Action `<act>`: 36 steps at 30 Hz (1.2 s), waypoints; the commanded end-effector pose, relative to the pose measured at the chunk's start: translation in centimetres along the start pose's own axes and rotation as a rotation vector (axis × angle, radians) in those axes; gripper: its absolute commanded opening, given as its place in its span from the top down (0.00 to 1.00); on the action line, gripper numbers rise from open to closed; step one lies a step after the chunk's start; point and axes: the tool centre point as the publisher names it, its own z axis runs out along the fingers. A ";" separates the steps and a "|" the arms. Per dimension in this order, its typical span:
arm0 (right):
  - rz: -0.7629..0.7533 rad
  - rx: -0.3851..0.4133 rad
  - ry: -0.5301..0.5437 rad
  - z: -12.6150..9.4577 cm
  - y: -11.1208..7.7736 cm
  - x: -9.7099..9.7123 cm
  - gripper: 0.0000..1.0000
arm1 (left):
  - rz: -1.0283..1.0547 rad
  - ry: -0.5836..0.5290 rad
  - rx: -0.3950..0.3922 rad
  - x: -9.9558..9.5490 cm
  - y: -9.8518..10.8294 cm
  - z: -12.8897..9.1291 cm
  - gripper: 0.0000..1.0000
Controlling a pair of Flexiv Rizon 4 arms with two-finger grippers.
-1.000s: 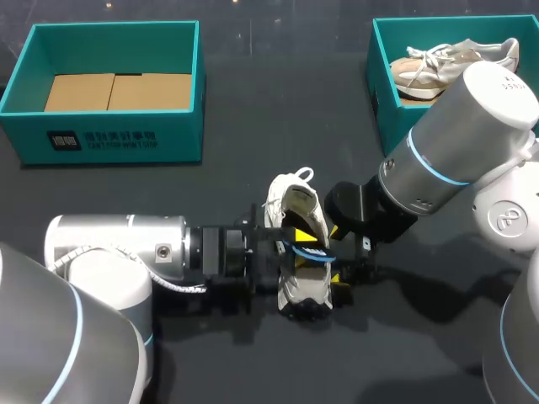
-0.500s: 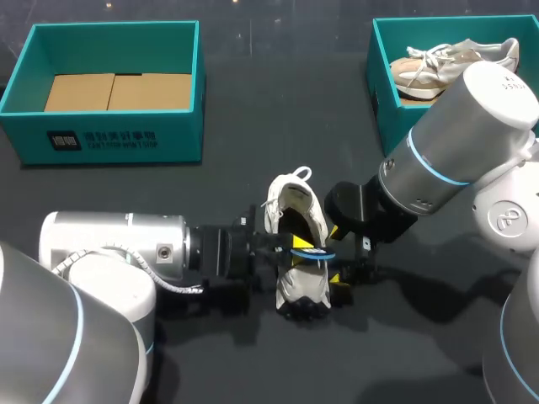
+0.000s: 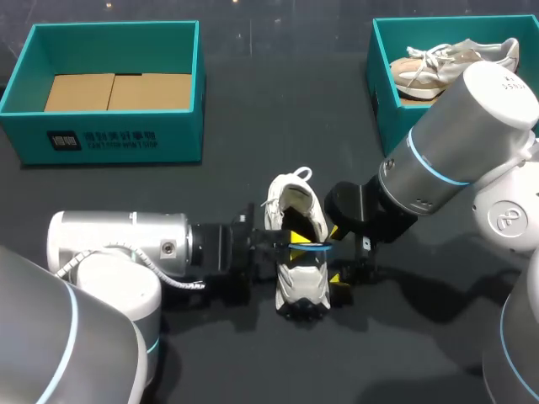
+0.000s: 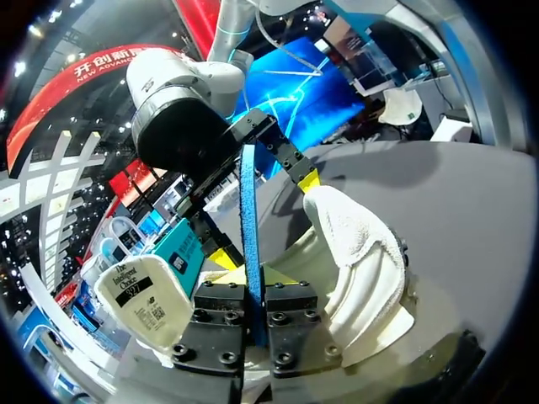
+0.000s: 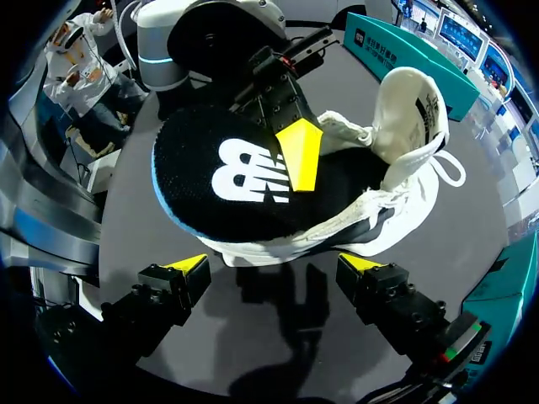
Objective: Take the shoe out of the shoebox, open the shoe tongue, remove and reinsert the insole, then place the shoe into the shoebox
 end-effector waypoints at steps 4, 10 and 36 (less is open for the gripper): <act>0.000 0.000 -0.002 0.1 0.0 0.1 0.00 | -0.007 0.015 0.004 -0.4 -0.9 -0.3 0.86; 0.000 0.000 -0.002 0.1 0.0 0.1 0.00 | -0.017 0.027 0.011 -0.6 -2.6 -0.8 0.82; 0.000 0.000 -0.002 0.1 0.0 0.1 0.00 | -0.004 0.006 -0.042 -0.1 -0.6 0.8 1.00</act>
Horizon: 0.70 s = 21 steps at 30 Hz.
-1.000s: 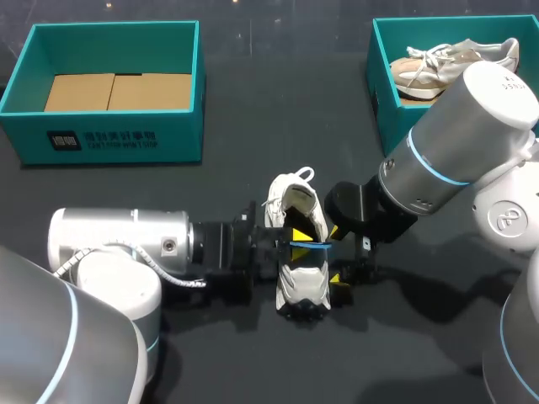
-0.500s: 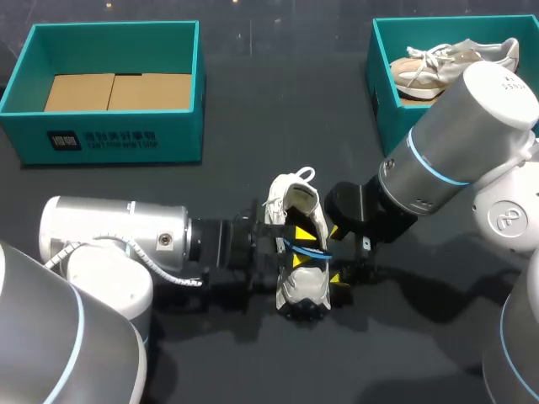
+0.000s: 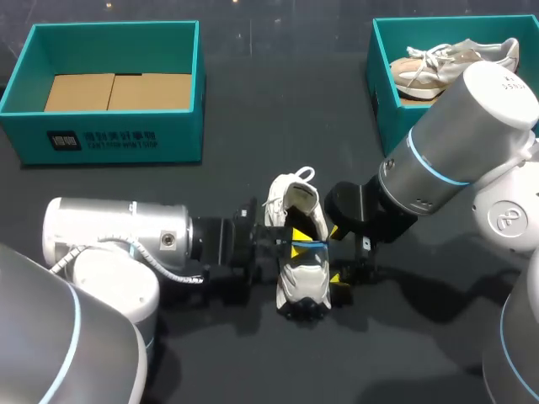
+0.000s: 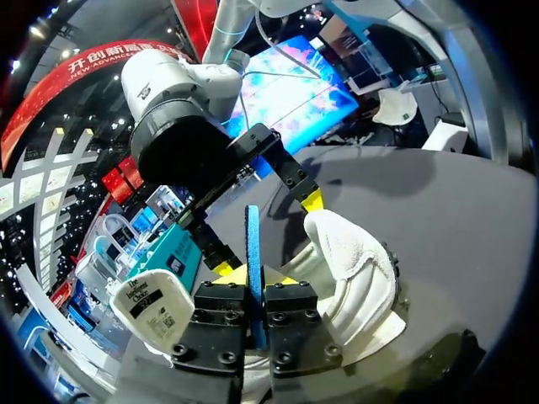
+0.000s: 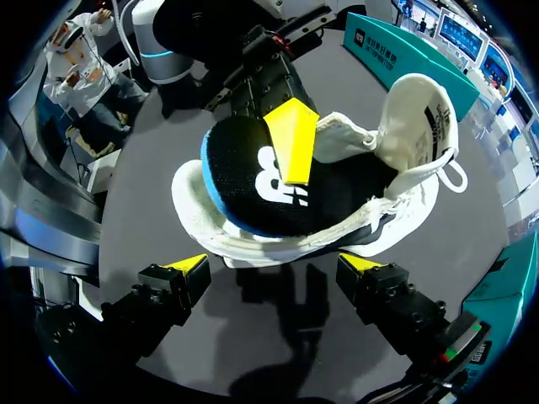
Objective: Take the shoe out of the shoebox, open the shoe tongue, remove and reinsert the insole, then place the shoe into the shoebox
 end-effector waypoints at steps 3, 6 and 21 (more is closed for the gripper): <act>0.000 0.000 -0.002 0.1 0.0 0.1 0.00 | -0.013 -0.025 -0.026 0.3 1.2 1.3 1.00; 0.000 0.000 -0.002 0.1 0.0 0.1 0.00 | -0.020 -0.018 -0.023 0.5 1.1 1.3 1.00; 0.000 0.000 -0.002 0.1 0.0 0.1 0.00 | -0.025 0.032 0.049 0.6 -2.1 1.0 0.68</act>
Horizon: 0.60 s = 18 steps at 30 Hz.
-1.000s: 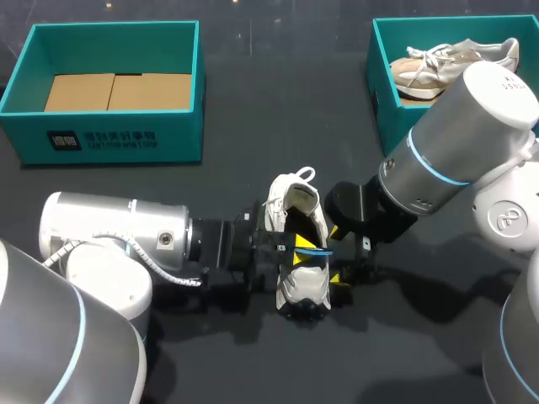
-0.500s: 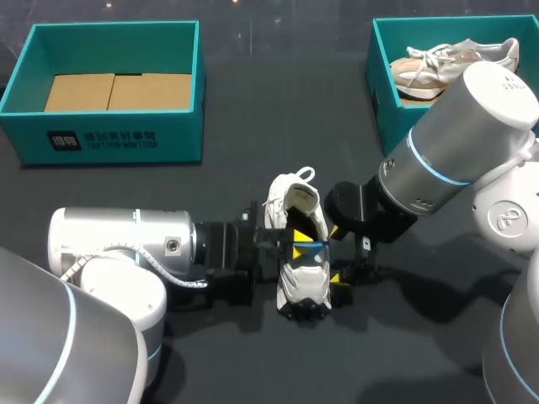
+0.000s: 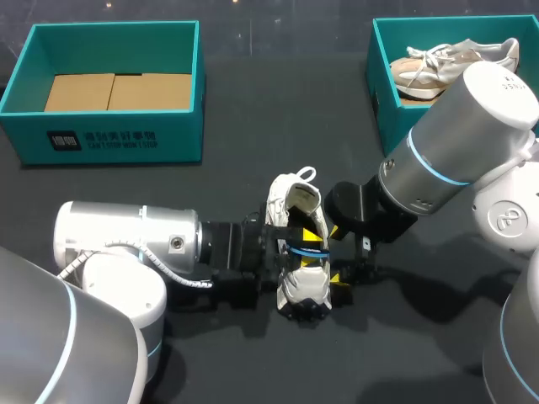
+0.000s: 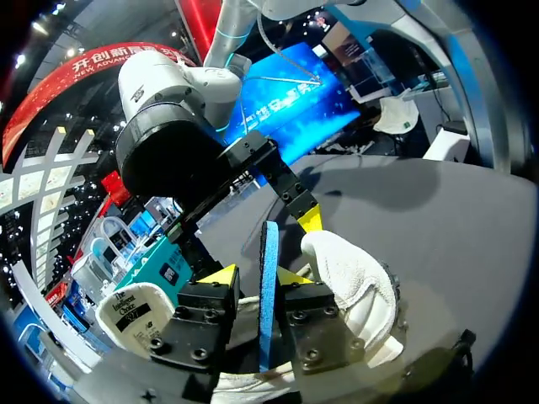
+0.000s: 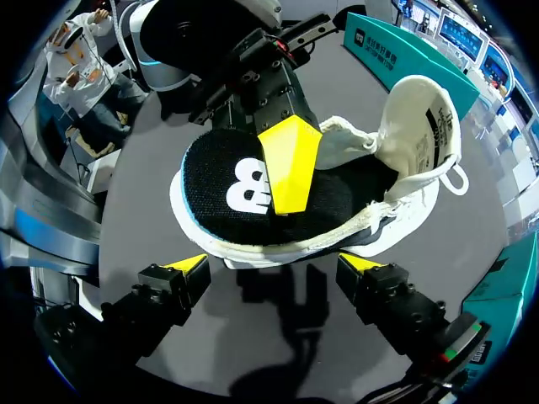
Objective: Take the shoe out of the shoebox, open the shoe tongue, remove and reinsert the insole, then place the shoe into the shoebox
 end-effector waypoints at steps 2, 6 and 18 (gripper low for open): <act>0.000 0.000 -0.002 0.1 0.0 0.1 0.00 | -0.004 0.018 0.001 -0.1 -0.8 -0.2 0.72; 0.000 0.000 -0.002 0.1 0.0 0.1 0.00 | 0.001 0.027 0.006 0.0 -1.0 -0.1 1.00; 0.000 0.000 -0.002 0.1 0.0 0.1 0.00 | 0.054 0.036 -0.092 0.5 2.2 0.6 1.00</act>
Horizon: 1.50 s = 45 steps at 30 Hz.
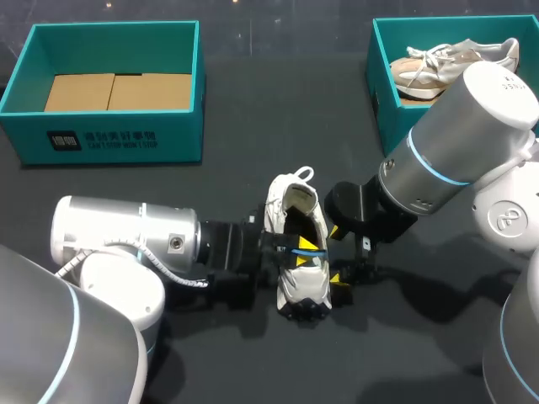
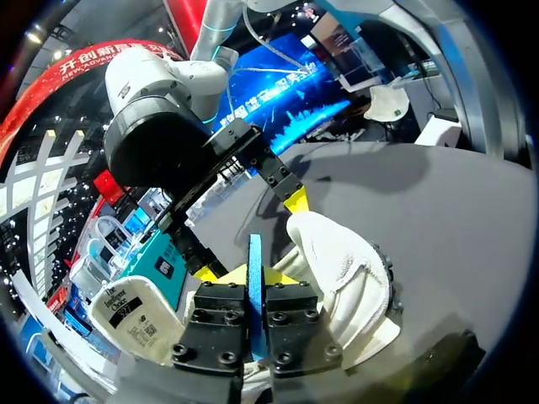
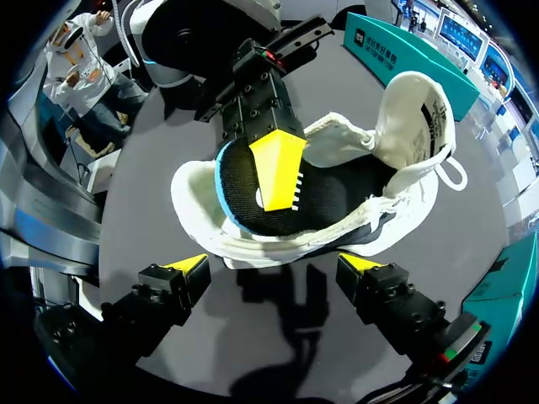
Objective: Take the shoe out of the shoebox, open the shoe tongue, remove and reinsert the insole, then place the shoe into the shoebox
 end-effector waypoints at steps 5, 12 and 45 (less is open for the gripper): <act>0.000 0.000 -0.002 0.1 0.0 0.1 0.00 | -0.031 0.004 -0.049 -0.3 1.4 1.1 1.00; 0.000 0.000 -0.002 0.1 0.0 0.1 0.00 | -0.067 0.008 -0.027 -0.7 0.2 0.1 0.76; 0.000 0.000 -0.002 0.1 0.0 0.1 0.00 | -0.034 0.075 -0.124 0.1 2.2 0.9 1.00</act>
